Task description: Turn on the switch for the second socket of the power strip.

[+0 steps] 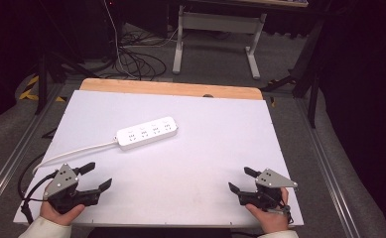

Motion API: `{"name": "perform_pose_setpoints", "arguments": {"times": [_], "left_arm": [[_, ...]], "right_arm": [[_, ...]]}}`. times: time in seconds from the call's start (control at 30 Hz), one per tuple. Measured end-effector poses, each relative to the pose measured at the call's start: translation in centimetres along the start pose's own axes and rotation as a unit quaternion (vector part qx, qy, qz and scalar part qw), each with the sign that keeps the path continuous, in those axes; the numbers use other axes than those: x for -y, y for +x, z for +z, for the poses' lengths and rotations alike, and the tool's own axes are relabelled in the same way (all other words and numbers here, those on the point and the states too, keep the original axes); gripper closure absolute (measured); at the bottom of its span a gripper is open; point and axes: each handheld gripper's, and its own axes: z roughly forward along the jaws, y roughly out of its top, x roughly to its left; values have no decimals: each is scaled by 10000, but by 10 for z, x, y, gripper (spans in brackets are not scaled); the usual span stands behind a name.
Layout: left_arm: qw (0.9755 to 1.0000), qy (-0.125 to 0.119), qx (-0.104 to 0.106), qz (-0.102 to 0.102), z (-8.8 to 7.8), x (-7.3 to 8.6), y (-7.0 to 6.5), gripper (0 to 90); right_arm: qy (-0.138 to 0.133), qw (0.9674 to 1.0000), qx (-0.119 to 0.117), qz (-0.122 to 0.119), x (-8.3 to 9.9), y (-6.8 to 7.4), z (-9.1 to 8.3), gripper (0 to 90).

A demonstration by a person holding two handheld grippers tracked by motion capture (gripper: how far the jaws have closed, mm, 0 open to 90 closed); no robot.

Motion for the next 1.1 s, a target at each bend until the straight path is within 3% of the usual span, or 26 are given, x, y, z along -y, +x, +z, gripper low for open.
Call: {"name": "perform_pose_setpoints", "arguments": {"times": [0.17, 0.37, 0.57, 0.73, 0.9, 1.1], "left_arm": [[10000, -19, 7, -75, -2, -1, 1, 240], [9992, 67, -186, 344, -2, -5, -3, 257], [10000, 34, 23, 11, -4, -6, -1, 263], [10000, 25, 38, 5, -4, -8, -1, 263], [9998, 168, 119, -87, -5, -14, 2, 334], [9993, 331, 130, -98, -2, -23, 8, 342]], "right_arm": [[13, 10000, -35, -37, 0, 1, 1, 236], [32, 9999, -54, -81, 0, 3, 2, 242], [50, 9999, -55, -100, 0, 4, 2, 242], [48, 9999, -41, -109, -1, 5, 2, 243], [60, 9999, -54, -149, -1, 5, 3, 246], [139, 9997, -69, -183, -1, 7, 7, 248]]}}
